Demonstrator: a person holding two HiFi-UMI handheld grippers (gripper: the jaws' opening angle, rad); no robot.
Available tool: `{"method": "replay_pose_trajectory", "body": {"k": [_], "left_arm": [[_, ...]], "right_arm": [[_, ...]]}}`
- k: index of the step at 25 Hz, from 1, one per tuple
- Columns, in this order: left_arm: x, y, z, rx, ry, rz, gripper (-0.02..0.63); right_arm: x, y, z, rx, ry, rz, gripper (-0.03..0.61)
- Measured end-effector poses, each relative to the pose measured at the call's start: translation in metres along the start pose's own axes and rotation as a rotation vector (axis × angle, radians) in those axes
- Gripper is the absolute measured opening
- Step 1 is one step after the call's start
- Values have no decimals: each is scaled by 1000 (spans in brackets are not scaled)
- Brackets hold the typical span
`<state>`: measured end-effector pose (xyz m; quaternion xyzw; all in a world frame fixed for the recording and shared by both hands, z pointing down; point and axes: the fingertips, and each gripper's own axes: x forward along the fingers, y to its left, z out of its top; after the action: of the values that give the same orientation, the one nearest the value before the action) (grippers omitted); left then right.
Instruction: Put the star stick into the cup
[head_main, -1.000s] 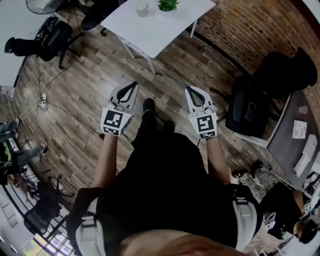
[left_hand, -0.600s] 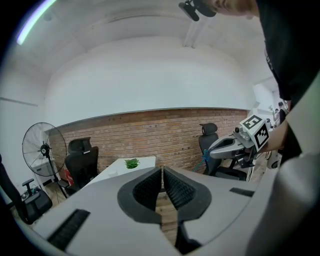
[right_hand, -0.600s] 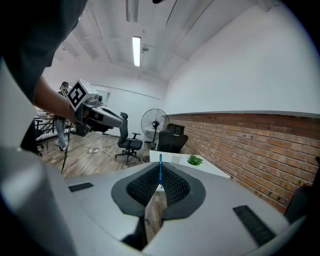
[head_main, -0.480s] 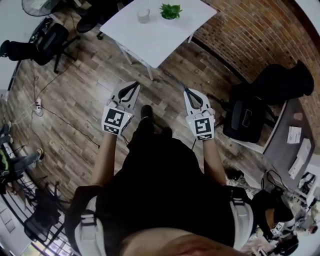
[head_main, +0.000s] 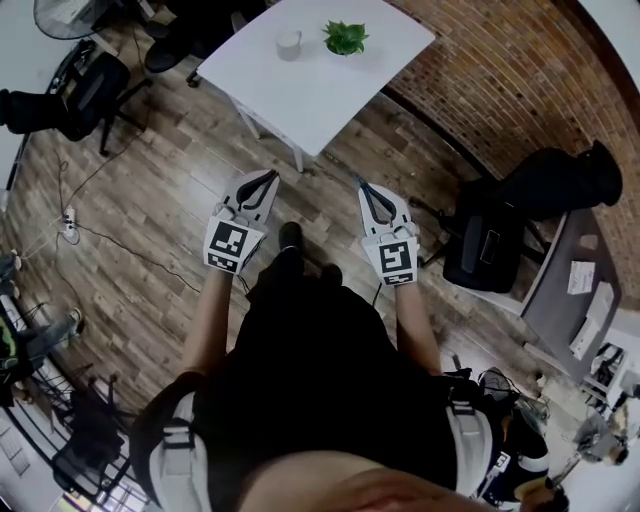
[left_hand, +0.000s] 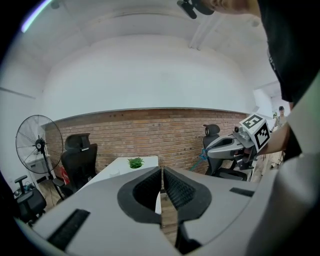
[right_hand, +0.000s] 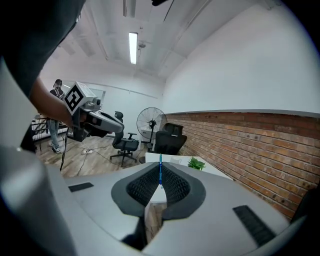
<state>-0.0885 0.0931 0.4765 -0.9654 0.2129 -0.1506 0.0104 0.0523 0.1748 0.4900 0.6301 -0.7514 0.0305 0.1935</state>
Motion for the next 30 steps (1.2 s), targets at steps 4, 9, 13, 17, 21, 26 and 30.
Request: {"method": "replay_pose_trajectory", "body": {"k": [4,9,13,17,21,26,30], "left_arm": [[8,21,-1,-10,-5,-5,31],[19,37,1,-2,-11,-27,31],[24,50,4,5,-22,-35,31],[30,60,5,15,-27,-46,31],[32,68,8,19,-37,-50,31],[30,83,6,21,-39,-51,31],[27,93,1,19,-39,-55,31]], "right_arm": [[18,-1,8,-5,2,-11,9],[34,-8,12,-4,4,-40,9],[43,-13,13,-15,8,-70,9],[50,-17,15,-14,9,-92,9],[55,-18,16,-10,12,-106,9],[68,-16,23,-13,9,-114,9],[80,-11,27,-22,-2,-114,9]]}}
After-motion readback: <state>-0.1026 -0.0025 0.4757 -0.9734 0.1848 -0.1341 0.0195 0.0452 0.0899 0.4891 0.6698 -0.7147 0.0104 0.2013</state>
